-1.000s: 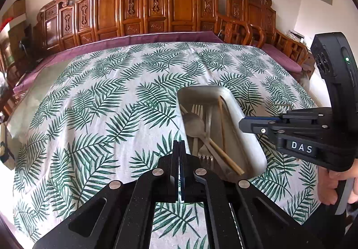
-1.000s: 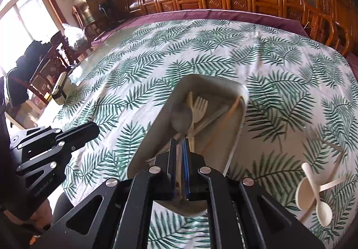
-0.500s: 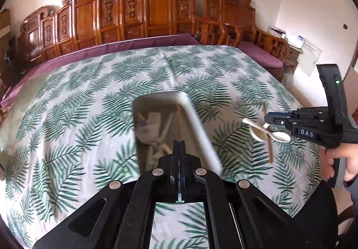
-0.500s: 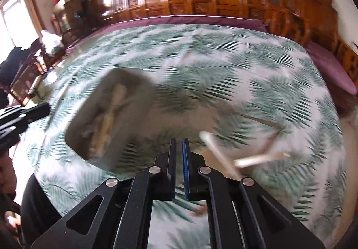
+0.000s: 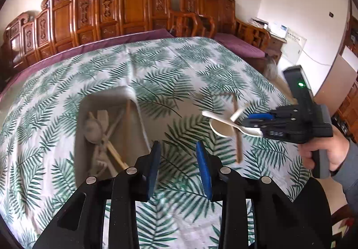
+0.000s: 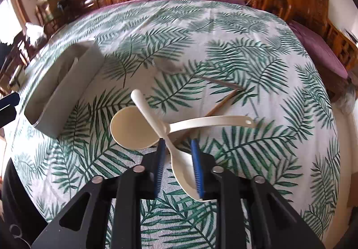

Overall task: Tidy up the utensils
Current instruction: 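Grasp a white plastic spoon by its handle with the right tool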

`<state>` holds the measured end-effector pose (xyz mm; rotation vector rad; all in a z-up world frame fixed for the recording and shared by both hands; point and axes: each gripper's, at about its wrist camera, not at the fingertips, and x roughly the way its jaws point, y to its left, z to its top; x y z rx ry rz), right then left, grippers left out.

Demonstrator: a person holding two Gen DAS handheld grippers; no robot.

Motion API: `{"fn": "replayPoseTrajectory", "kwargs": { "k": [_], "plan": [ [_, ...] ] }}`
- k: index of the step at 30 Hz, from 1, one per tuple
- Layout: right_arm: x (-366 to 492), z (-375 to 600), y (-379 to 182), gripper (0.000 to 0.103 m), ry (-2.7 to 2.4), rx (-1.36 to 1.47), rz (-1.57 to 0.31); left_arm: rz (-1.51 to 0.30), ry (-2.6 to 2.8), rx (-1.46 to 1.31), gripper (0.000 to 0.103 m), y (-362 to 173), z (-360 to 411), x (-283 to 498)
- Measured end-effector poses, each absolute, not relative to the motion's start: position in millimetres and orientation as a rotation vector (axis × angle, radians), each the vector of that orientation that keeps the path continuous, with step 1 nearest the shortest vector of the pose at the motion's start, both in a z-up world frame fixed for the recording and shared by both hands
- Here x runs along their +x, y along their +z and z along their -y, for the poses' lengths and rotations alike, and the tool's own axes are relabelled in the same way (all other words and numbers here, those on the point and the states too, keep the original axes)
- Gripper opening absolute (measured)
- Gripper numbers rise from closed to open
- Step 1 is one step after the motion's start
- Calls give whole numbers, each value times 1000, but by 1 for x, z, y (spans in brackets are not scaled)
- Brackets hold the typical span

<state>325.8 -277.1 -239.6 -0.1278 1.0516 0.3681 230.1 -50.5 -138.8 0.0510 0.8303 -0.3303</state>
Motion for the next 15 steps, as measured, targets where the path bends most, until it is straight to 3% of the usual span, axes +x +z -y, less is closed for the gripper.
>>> {"fn": "replayPoseTrajectory", "kwargs": {
  "k": [13, 15],
  "plan": [
    [342, 255, -257, 28, 379, -219, -1102, -868, -345, 87, 31, -153, 66, 224],
    [341, 256, -256, 21, 366, -217, -1097, -871, -344, 84, 31, -154, 66, 224]
  ]
}}
